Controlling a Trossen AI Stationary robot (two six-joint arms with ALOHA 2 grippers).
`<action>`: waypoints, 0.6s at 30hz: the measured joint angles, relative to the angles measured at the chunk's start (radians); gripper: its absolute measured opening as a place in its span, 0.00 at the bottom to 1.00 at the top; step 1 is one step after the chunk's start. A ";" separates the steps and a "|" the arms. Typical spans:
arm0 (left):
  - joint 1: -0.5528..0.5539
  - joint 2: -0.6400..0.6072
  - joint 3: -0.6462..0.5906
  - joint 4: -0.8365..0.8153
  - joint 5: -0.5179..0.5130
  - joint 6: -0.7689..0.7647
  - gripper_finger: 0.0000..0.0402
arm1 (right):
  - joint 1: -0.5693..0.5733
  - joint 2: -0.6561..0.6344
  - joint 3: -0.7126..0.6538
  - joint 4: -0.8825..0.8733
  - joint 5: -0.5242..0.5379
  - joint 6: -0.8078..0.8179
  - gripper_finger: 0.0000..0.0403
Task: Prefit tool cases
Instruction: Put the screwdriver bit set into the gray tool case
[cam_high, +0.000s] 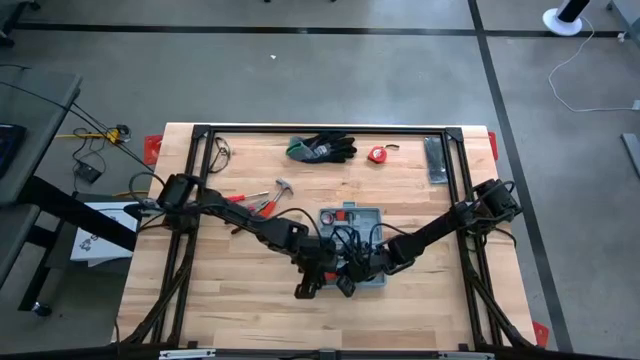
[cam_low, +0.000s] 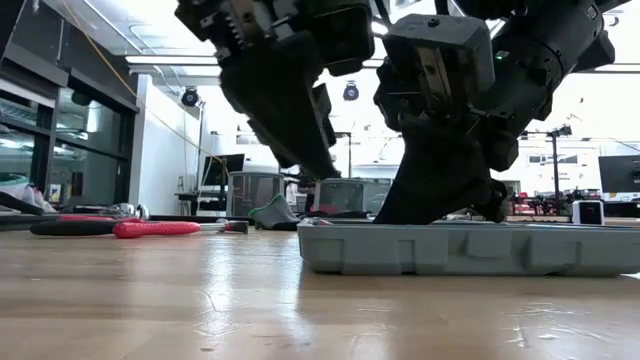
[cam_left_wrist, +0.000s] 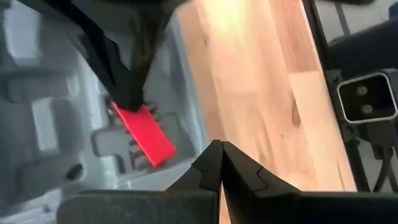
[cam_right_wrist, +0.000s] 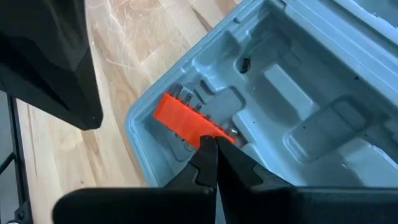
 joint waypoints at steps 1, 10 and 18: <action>-0.003 0.007 0.000 0.011 0.008 0.000 0.00 | 0.000 0.000 0.000 0.000 0.000 0.001 0.00; -0.018 0.060 0.000 0.030 -0.025 -0.021 0.00 | -0.012 0.000 0.000 0.000 -0.006 0.009 0.00; -0.030 0.054 0.005 -0.028 -0.177 -0.044 0.00 | -0.016 0.000 -0.001 -0.004 0.012 0.016 0.00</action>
